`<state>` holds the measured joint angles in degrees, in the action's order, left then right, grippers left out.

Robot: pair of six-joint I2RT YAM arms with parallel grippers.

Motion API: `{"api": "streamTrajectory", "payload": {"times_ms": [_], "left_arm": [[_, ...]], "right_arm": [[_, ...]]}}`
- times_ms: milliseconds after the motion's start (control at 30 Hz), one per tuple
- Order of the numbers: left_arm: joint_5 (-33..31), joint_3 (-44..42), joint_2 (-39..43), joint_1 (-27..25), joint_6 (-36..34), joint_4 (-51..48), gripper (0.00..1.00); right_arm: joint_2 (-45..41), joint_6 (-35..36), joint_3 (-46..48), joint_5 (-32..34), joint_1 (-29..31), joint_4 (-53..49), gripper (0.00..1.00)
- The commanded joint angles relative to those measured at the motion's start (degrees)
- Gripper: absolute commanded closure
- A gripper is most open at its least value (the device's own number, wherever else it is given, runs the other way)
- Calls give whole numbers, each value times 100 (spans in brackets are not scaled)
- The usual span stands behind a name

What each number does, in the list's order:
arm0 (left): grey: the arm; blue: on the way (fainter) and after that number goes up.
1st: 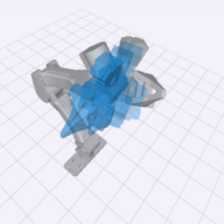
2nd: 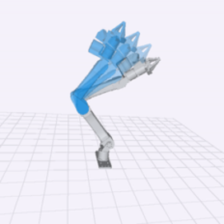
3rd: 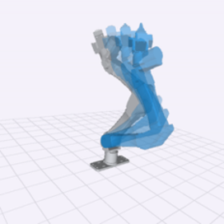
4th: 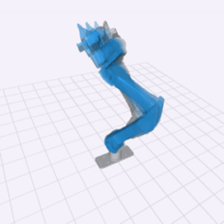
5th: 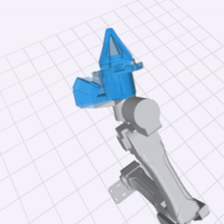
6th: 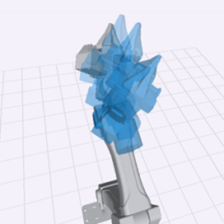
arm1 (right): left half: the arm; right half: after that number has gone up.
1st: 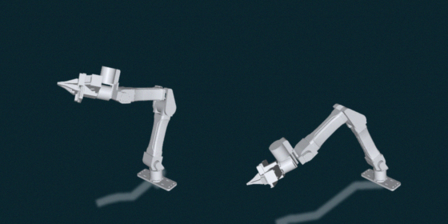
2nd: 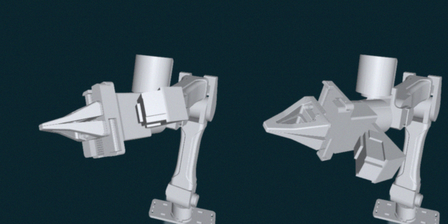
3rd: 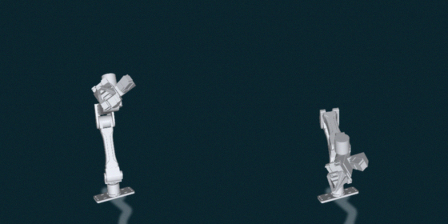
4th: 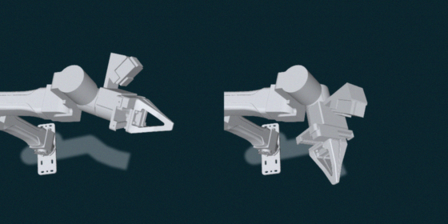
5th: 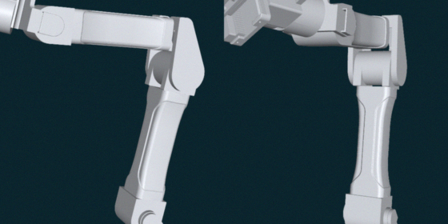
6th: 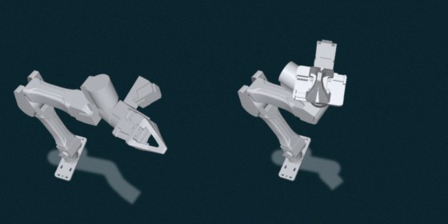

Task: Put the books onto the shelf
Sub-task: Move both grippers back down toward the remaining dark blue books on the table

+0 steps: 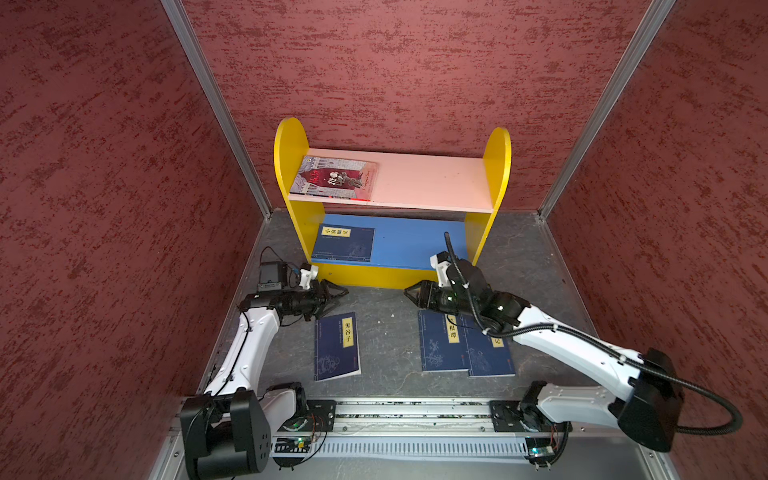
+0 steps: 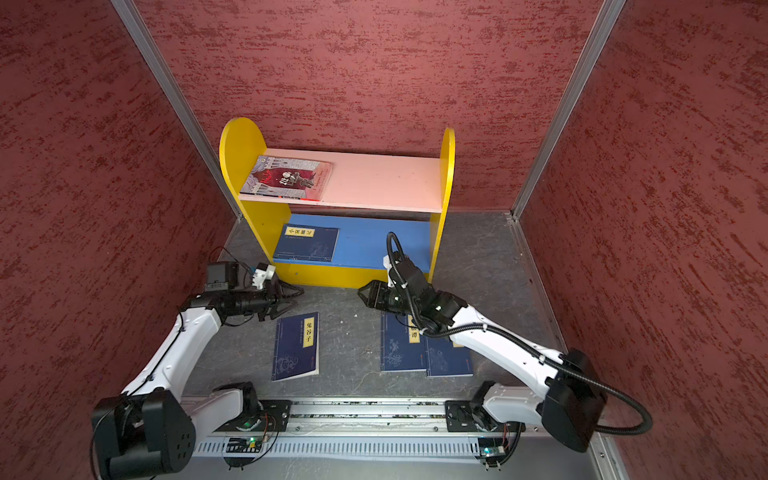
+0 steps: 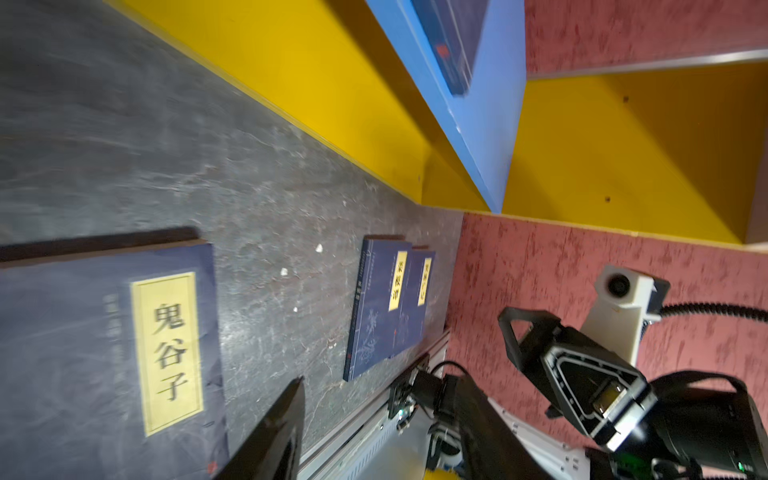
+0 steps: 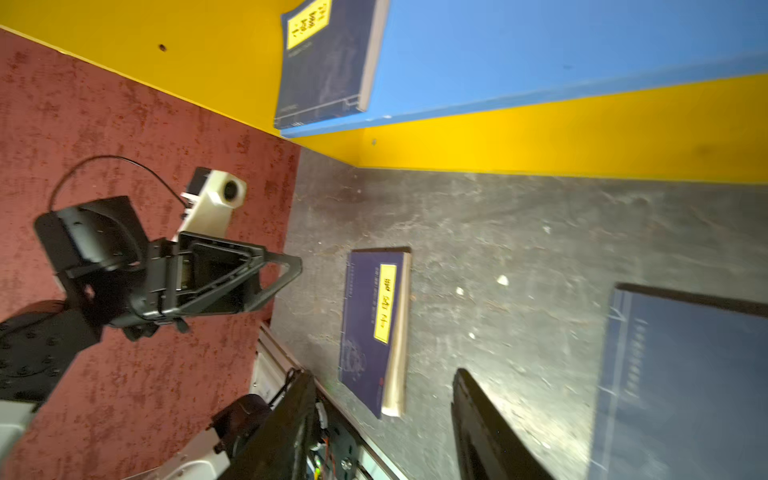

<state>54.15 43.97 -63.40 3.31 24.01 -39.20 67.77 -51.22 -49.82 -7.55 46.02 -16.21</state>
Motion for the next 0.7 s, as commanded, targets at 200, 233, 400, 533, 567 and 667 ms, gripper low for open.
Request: {"api": "streamTrajectory", "payload": {"times_ms": [200,233,400,533,567,667], "left_arm": [[-466,218,-78,-1479,-1013,236,41],[-592,233,-183,-1631,-1000,290,41],[-507,373,-956,-2217,-951,635,41],[-404,353,-1490,-2633,-694,1206,40],[-426,326,-1593,-2709,-575,1376,40],[-459,245,-1867,-2970,-272,1885,39]], "right_arm": [[-998,-867,1367,1069,-49,-1084,44],[-1037,-967,1453,1081,-58,-1149,43],[-1012,-1321,2063,1023,-191,-1111,42],[-978,-1416,2480,1096,-276,-606,41],[-963,-1432,2546,1131,-298,-535,41],[-869,-1368,2709,1125,-374,-155,41]]}}
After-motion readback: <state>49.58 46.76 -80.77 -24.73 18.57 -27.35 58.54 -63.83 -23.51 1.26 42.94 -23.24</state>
